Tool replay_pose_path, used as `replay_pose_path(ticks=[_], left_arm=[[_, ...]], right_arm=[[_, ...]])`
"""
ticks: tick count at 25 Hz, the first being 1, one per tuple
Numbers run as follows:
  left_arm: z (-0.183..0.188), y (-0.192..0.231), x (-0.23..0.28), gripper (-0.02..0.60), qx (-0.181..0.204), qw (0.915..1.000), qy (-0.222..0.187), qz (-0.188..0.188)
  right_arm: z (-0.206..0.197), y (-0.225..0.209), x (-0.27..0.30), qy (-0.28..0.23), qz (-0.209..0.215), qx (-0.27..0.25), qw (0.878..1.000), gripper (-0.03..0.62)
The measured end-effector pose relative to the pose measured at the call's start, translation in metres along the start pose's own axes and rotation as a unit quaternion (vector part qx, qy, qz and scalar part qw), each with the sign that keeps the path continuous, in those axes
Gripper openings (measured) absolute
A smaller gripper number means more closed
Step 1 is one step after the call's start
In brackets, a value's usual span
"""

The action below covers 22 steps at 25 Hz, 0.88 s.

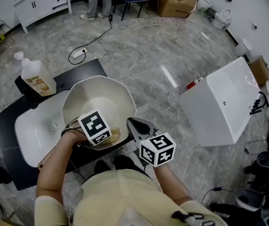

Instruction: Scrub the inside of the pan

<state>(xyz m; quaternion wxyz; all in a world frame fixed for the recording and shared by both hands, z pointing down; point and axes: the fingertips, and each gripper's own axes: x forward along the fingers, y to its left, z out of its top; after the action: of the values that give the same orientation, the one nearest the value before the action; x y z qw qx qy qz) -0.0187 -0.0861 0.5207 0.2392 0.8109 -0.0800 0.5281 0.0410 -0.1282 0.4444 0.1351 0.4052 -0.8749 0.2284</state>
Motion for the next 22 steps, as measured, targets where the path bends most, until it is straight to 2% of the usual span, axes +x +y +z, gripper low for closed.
replay_pose_path(ticks=[8, 14, 17, 22], left_arm=[[-0.001, -0.014, -0.031, 0.04, -0.003, 0.9986, -0.05, 0.016], [0.008, -0.023, -0.056, 0.04, -0.016, 0.9929, -0.116, 0.02], [0.012, -0.024, -0.07, 0.04, -0.036, 0.9857, -0.163, 0.025], [0.014, -0.022, -0.089, 0.04, -0.087, 0.9658, -0.242, 0.035]], right_arm=[[0.008, -0.003, -0.004, -0.017, -0.012, -0.001, 1.0, 0.017], [0.01, 0.002, -0.002, -0.016, -0.006, -0.004, 1.0, 0.017], [0.011, 0.005, 0.0, -0.017, -0.001, -0.005, 1.0, 0.017], [0.012, 0.007, 0.0, -0.018, 0.005, -0.004, 1.0, 0.017]])
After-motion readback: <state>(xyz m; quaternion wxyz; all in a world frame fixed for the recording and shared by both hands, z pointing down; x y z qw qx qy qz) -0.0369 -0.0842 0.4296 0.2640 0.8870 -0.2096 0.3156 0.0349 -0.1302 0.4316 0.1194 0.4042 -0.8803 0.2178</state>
